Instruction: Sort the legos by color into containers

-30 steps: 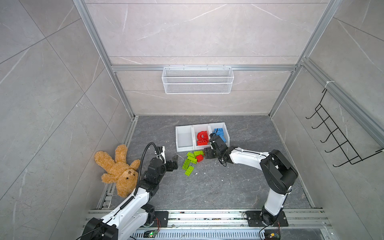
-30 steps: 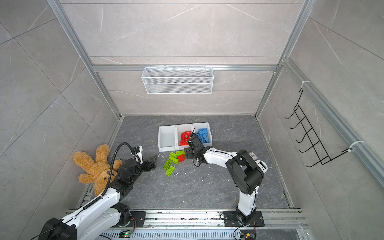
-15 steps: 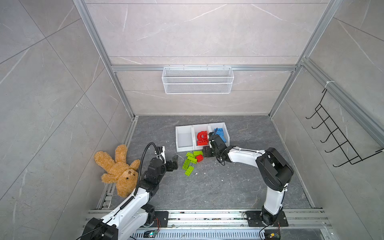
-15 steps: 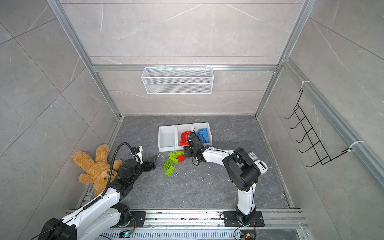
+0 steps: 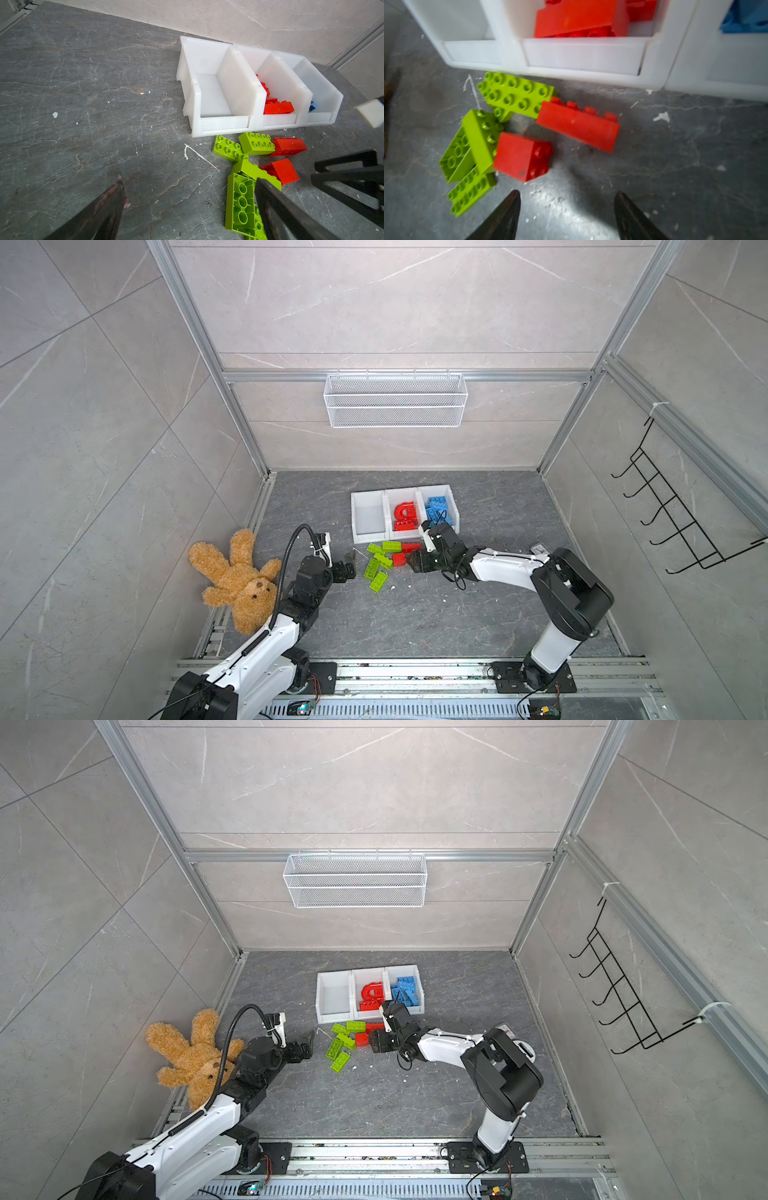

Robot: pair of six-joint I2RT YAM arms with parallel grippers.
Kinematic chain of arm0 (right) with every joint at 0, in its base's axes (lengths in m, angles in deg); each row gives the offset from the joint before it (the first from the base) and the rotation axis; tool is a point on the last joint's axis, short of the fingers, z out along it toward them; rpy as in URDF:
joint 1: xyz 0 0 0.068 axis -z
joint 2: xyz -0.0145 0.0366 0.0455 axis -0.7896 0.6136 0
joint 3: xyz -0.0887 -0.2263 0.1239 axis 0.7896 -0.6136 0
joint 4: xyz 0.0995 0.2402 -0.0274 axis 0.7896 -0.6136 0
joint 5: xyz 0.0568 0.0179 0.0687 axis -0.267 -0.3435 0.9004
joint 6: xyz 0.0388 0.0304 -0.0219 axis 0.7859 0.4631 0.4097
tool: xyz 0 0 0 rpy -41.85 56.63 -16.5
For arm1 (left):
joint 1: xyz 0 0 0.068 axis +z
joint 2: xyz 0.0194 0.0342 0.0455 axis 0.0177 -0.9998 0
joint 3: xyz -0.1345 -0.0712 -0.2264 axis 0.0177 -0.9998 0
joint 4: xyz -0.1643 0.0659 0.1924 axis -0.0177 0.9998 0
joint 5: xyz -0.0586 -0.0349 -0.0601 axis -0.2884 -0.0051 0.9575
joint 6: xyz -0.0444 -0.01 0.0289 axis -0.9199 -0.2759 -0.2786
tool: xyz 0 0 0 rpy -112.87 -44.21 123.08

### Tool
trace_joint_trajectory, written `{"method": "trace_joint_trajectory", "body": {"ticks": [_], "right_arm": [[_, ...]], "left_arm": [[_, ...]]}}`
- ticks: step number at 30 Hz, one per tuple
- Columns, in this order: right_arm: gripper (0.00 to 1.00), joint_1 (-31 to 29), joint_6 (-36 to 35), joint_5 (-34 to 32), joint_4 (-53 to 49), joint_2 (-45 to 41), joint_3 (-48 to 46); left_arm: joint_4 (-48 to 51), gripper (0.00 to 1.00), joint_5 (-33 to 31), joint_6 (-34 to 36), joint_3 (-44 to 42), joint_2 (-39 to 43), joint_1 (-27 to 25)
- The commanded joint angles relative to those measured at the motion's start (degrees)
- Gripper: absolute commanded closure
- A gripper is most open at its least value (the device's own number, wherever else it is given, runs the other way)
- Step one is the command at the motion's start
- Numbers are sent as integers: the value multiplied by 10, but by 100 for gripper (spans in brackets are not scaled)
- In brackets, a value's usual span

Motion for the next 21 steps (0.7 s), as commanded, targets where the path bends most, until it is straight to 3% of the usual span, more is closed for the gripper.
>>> {"method": "trace_joint_trajectory", "body": {"ticks": [1, 6, 9, 12, 16, 21], "right_arm": [[29, -34, -9, -15, -27, -54, -14], [32, -39, -24, -127, -126, -78, 16], [32, -39, -51, -161, -166, -61, 47], [33, -39, -69, -162, -171, -37, 68], [26, -38, -78, -168, -165, -3, 91], [31, -38, -118, -150, -168, 45, 135]], "left_arm": [[-16, 1, -6, 7, 22, -2, 3], [-16, 1, -3, 6, 22, -3, 3], [-14, 0, -3, 6, 22, 1, 3], [-12, 1, -7, 9, 21, 5, 3], [-7, 1, -12, 14, 22, 10, 3], [-2, 1, -17, 18, 20, 20, 3]]}}
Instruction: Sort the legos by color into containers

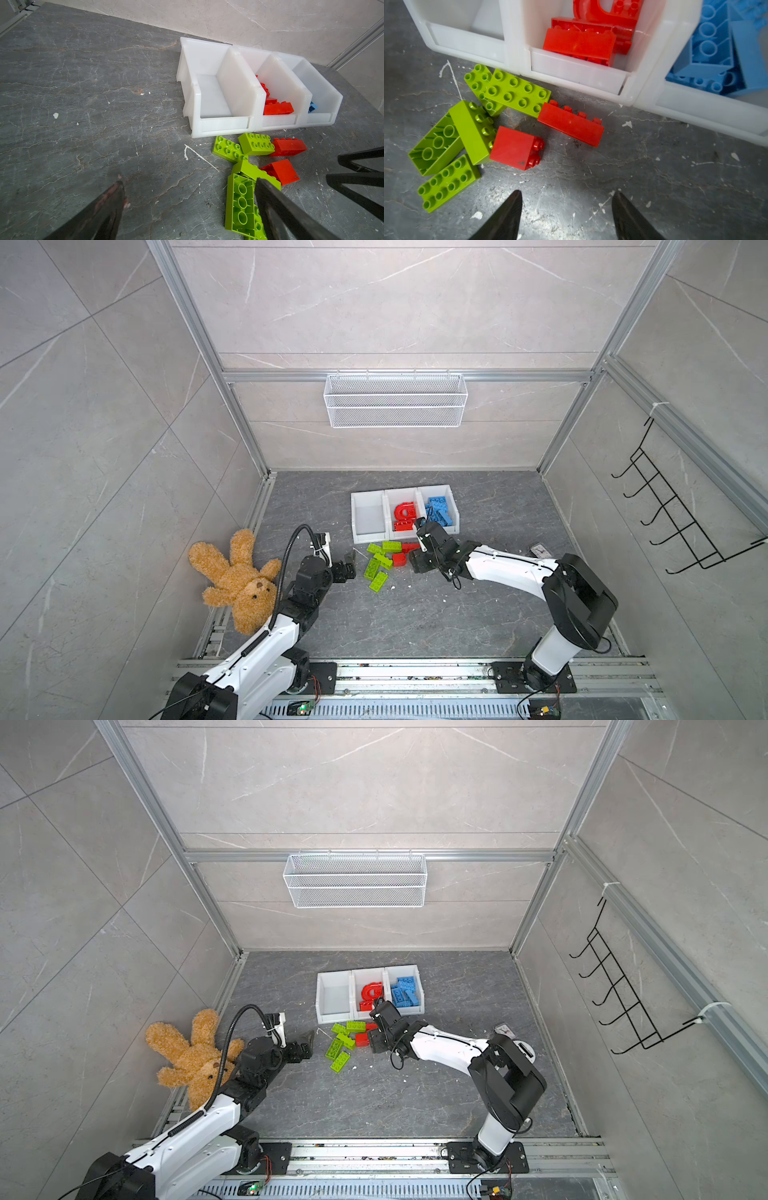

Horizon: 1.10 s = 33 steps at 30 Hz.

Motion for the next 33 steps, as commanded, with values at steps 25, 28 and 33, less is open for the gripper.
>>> {"method": "trace_joint_trajectory", "body": {"ticks": [25, 28, 33], "right_arm": [[26, 65, -79, 139, -9, 158, 158], [25, 65, -94, 147, 2, 158, 160], [23, 68, -109, 167, -22, 177, 194]], "left_arm": [[7, 1, -11, 16, 22, 33, 3], [11, 1, -17, 17, 20, 40, 3], [9, 1, -19, 18, 17, 46, 3]]}}
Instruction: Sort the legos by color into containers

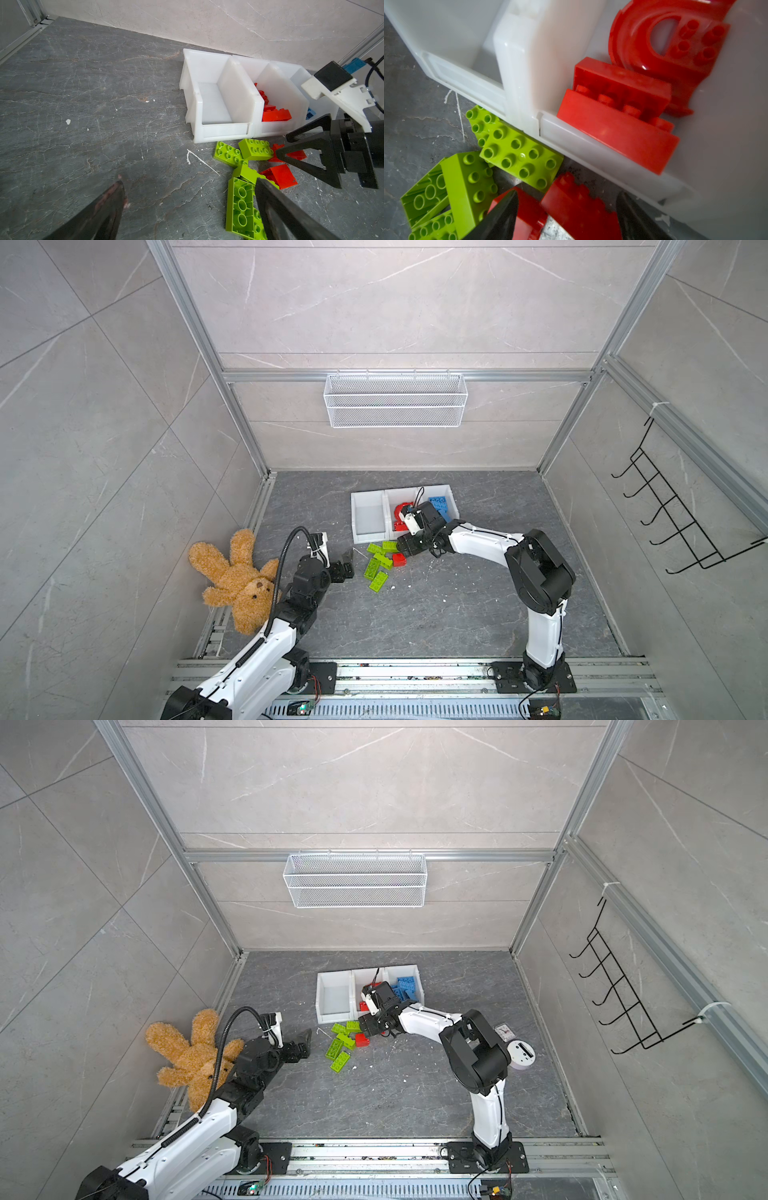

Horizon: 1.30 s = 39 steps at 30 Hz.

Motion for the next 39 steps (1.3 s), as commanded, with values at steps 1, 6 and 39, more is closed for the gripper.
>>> {"method": "trace_joint_trajectory", "body": {"ticks": [1, 6, 39], "right_arm": [[23, 3, -25, 29, -23, 32, 44], [23, 3, -20, 79, -40, 46, 43], [45, -74, 30, -135, -71, -91, -112]], "left_arm": [[-10, 1, -6, 14, 18, 6, 3], [-7, 1, -4, 15, 22, 0, 3], [-13, 1, 4, 10, 18, 2, 3]]}}
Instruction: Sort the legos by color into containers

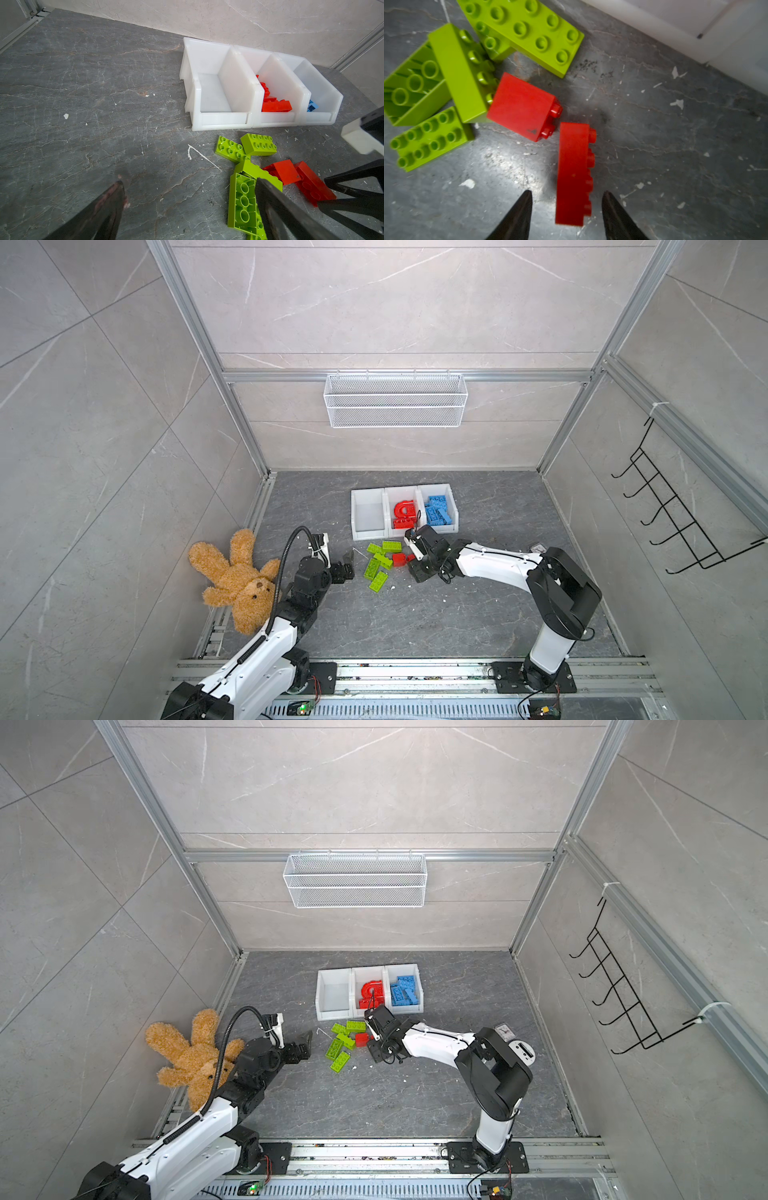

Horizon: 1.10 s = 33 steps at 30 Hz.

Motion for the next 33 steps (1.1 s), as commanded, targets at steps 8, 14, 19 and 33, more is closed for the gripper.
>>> {"method": "trace_joint_trajectory", "body": {"ticks": [8, 14, 19, 33], "right_arm": [[51, -3, 17, -27, 15, 32, 18], [56, -3, 29, -42, 18, 28, 10], [62, -3, 35, -53, 20, 24, 3], [70, 8, 43, -45, 24, -38, 65]], "left_arm": [[-18, 1, 3, 10, 17, 15, 3], [-20, 0, 12, 8, 21, 7, 3], [-20, 1, 10, 8, 20, 9, 3], [-23, 1, 11, 7, 21, -2, 3]]}}
